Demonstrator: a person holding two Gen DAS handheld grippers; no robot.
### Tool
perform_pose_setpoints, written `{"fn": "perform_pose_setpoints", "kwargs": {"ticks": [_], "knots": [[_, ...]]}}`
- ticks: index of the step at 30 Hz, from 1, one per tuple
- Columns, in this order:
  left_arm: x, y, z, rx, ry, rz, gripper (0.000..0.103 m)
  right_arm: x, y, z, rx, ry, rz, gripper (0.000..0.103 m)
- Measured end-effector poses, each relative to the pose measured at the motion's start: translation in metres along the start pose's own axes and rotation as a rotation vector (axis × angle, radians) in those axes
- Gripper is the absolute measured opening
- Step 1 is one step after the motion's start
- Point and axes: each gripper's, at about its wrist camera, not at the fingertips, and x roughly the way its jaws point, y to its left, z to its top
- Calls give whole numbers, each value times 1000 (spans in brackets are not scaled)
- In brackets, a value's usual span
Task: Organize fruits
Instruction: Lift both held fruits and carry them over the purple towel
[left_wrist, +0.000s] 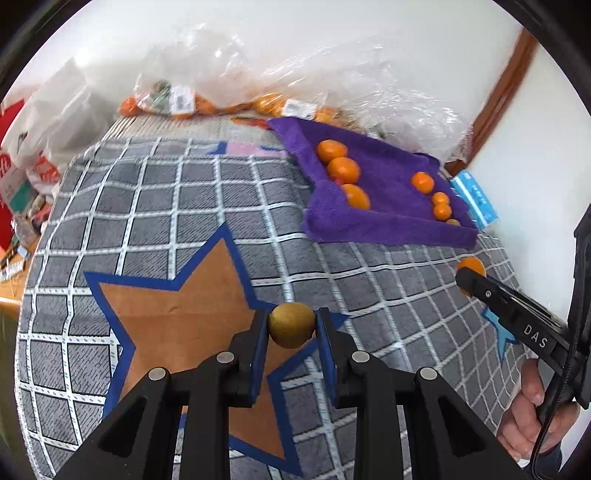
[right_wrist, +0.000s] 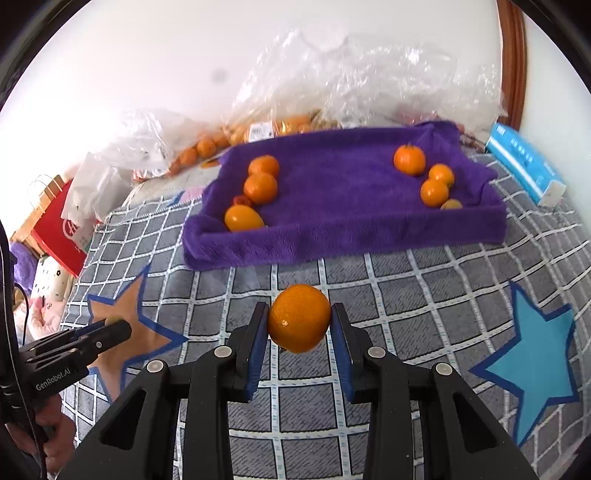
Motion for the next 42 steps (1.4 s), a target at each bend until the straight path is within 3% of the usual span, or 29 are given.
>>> {"fn": "perform_pose_setpoints", "kwargs": {"ticks": [11, 24, 42], "knots": [[-37, -46, -10, 19, -67, -23, 24, -62, -15, -12, -30, -97, -28, 33], [-62, -103, -15, -18, -132, -18, 24, -121, -70, -12, -64, -158, -33, 33], [-80, -131, 38, 67, -214, 39, 24, -126, -99, 31, -19, -206, -53, 33]]}}
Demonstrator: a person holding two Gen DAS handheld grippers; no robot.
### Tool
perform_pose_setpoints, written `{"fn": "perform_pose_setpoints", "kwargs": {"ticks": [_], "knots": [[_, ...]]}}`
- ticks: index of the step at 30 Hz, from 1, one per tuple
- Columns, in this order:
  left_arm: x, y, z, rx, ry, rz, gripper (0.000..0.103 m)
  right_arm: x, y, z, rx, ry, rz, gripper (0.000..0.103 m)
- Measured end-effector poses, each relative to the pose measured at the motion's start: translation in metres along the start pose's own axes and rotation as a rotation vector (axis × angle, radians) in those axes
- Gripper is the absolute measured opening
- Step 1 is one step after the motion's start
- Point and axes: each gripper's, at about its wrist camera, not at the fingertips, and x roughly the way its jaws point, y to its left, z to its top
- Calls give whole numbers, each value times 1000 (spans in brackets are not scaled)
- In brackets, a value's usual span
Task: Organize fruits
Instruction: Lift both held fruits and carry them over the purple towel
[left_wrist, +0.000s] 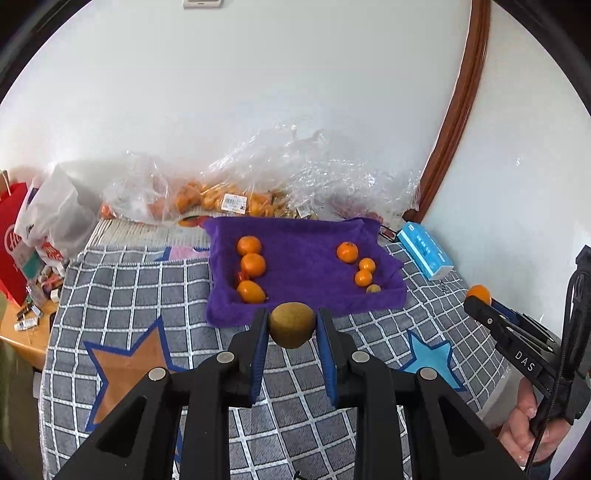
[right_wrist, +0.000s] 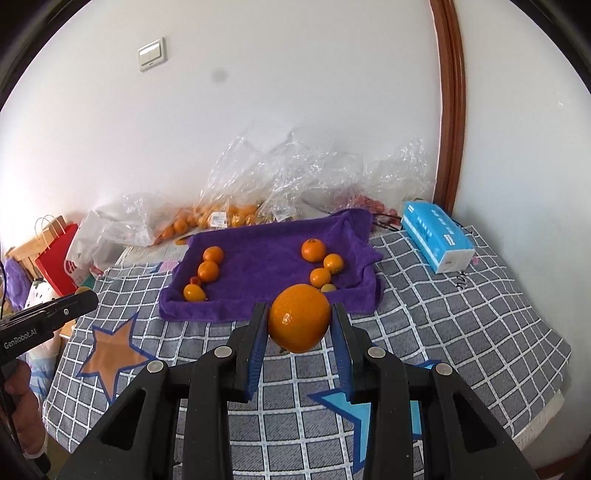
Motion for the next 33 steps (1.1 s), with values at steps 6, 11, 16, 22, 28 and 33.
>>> {"fn": "perform_pose_setpoints", "kwargs": {"ticks": [6, 11, 16, 22, 28, 33], "knots": [[8, 1, 14, 3, -4, 6, 24, 10, -1, 16, -12, -6, -9, 33], [19, 4, 23, 14, 15, 20, 24, 19, -1, 26, -13, -13, -13, 33], [27, 9, 29, 16, 18, 39, 24, 31, -5, 33, 4, -9, -3, 33], [37, 16, 35, 1, 23, 49, 24, 47, -5, 38, 3, 7, 0, 33], [51, 22, 41, -9, 29, 51, 24, 61, -6, 41, 2, 20, 4, 33], [63, 27, 46, -21, 31, 44, 24, 71, -9, 42, 4, 29, -1, 33]]}}
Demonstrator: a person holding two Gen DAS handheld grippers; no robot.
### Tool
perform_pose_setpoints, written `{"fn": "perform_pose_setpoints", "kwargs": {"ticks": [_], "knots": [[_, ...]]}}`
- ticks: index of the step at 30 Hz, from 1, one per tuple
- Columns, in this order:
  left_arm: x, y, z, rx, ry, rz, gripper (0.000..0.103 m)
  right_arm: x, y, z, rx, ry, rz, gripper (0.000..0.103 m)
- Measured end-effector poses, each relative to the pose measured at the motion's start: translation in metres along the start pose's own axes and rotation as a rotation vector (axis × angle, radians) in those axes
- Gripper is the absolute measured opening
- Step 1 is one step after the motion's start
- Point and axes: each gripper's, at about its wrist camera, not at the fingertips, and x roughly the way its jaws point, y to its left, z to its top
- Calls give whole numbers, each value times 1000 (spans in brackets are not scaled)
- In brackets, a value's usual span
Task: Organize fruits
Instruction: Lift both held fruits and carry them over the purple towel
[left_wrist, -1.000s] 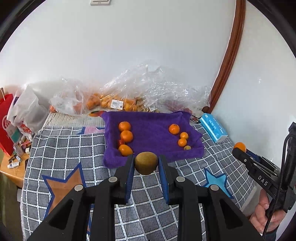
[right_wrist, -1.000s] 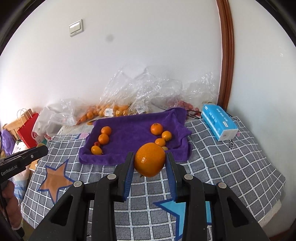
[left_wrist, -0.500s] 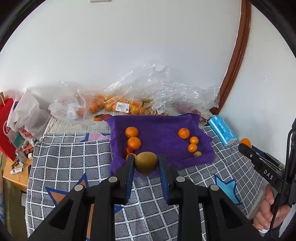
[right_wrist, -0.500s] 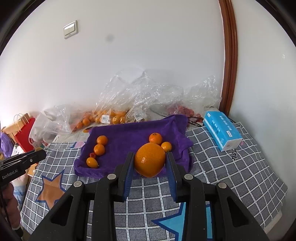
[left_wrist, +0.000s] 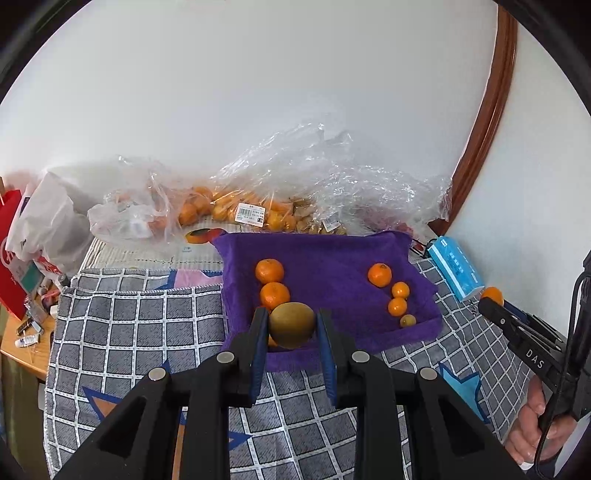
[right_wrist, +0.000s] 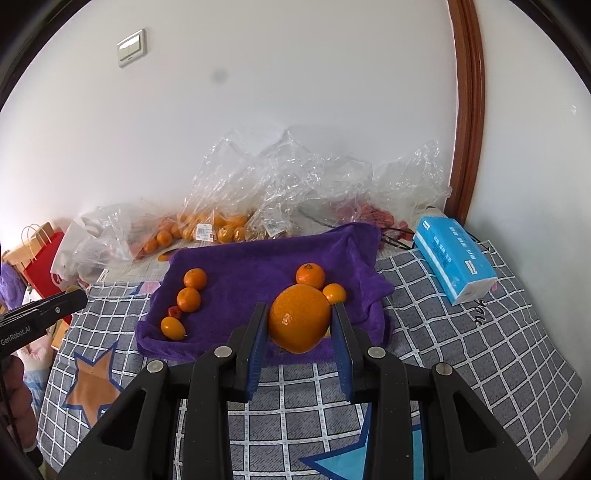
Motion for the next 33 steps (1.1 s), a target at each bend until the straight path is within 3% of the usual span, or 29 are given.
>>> {"fn": "perform_pose_setpoints", "kwargs": {"ticks": [16, 33], "knots": [[35, 39, 10, -61, 27, 22, 24, 37, -8, 7, 14, 22, -14, 33], [96, 30, 10, -27, 76, -40, 24, 98, -31, -3, 39, 89, -45, 33]]}}
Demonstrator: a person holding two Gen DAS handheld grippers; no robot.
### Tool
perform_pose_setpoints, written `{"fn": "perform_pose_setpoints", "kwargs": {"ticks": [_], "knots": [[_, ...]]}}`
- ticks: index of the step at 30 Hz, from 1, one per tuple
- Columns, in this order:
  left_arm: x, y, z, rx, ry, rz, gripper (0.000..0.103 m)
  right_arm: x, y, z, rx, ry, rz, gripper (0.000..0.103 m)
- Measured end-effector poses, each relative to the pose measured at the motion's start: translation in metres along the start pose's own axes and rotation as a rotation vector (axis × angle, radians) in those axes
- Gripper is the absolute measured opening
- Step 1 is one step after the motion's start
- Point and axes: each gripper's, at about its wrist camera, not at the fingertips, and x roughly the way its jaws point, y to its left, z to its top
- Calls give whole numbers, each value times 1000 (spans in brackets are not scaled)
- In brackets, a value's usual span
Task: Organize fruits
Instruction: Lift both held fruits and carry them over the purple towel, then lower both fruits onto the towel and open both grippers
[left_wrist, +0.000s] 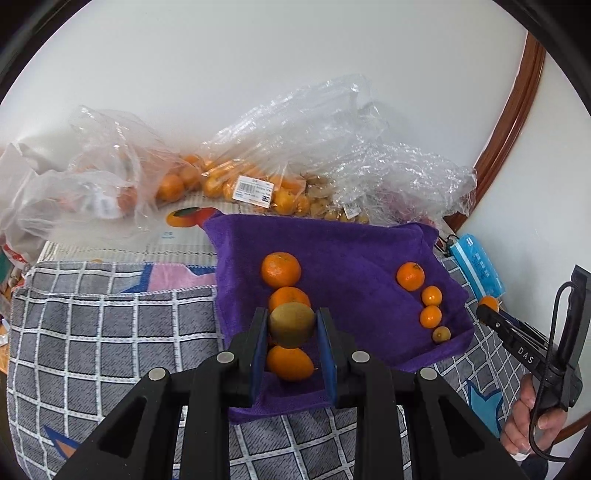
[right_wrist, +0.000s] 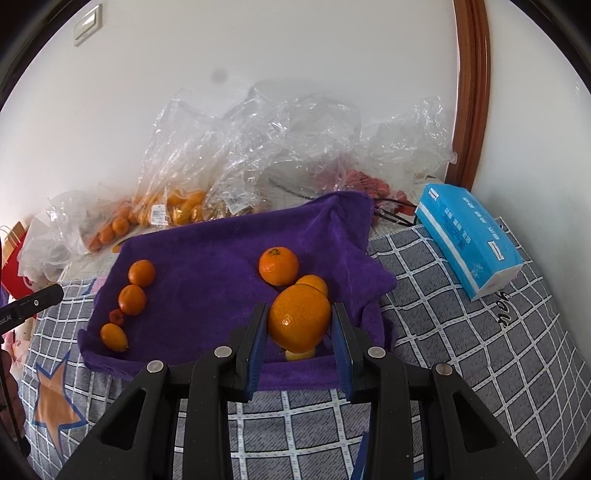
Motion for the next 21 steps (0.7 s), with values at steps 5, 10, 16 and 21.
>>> {"fn": "perform_pose_setpoints", "kwargs": {"ticks": [5, 10, 16, 21], "knots": [[19, -6, 0, 24, 9, -13, 24, 20, -7, -1, 19, 22, 0, 33], [37, -16, -1, 41, 31, -24, 24, 36, -11, -5, 29, 38, 4, 33], [53, -31, -1, 69, 60, -27, 24, 51, -14, -10, 35, 60, 17, 33], [64, -41, -3, 90, 97, 19, 24, 60, -17, -12, 26, 72, 19, 33]]}}
